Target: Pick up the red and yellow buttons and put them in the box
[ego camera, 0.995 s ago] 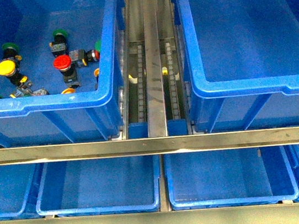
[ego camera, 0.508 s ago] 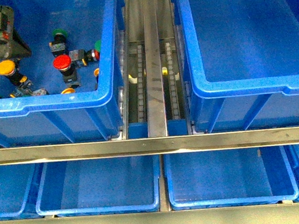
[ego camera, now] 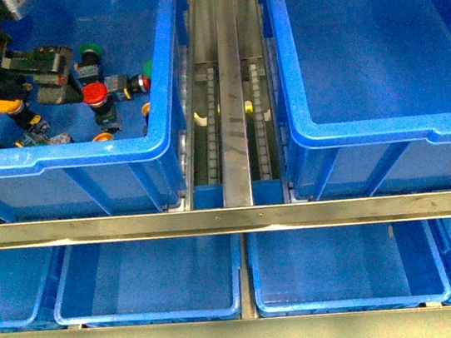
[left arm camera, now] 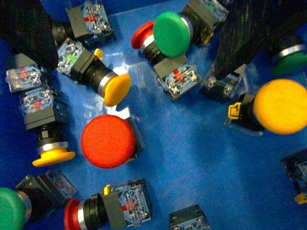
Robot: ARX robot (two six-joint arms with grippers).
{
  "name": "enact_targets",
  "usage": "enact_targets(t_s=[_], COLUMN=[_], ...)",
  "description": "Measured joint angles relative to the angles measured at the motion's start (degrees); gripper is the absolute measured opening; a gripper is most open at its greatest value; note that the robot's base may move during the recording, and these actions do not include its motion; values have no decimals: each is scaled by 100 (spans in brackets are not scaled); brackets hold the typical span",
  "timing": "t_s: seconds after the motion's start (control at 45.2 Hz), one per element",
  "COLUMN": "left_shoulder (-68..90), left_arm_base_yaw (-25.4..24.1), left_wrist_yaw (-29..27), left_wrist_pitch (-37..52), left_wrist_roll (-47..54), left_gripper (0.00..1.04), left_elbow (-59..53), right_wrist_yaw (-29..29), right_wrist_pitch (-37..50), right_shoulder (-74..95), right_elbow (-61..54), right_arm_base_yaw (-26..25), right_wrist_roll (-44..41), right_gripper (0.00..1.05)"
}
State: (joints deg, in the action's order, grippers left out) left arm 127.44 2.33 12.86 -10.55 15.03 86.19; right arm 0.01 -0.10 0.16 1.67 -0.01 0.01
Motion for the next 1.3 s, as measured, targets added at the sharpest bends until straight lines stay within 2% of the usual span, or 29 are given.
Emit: enact_targets(t_s=[0.464, 1.061, 1.105, 1.216, 1.304], left_shoulder=[1145, 1512, 1519, 1519, 1519], left_arm_base_yaw=[256, 260, 262, 262, 262], left_wrist_yaw=[153, 216, 221, 232, 232], left_wrist_pitch=[-306, -417, -415, -415, -411], left_wrist_roll=[11, -26, -26, -39, -52], left_gripper=[97, 97, 95, 82, 80], left_elbow=[1252, 1764, 1764, 1764, 1764], right_wrist_yaw=[0, 2, 2, 0, 2], right_wrist_pitch=[0, 0, 0, 0, 0], right_shoulder=[0, 0, 0, 0, 0], right_elbow=[0, 0, 0, 0, 0], right_arm_base_yaw=[0, 0, 0, 0, 0], right_wrist_roll=[0, 0, 0, 0, 0], right_gripper=[99, 99, 99, 99, 99])
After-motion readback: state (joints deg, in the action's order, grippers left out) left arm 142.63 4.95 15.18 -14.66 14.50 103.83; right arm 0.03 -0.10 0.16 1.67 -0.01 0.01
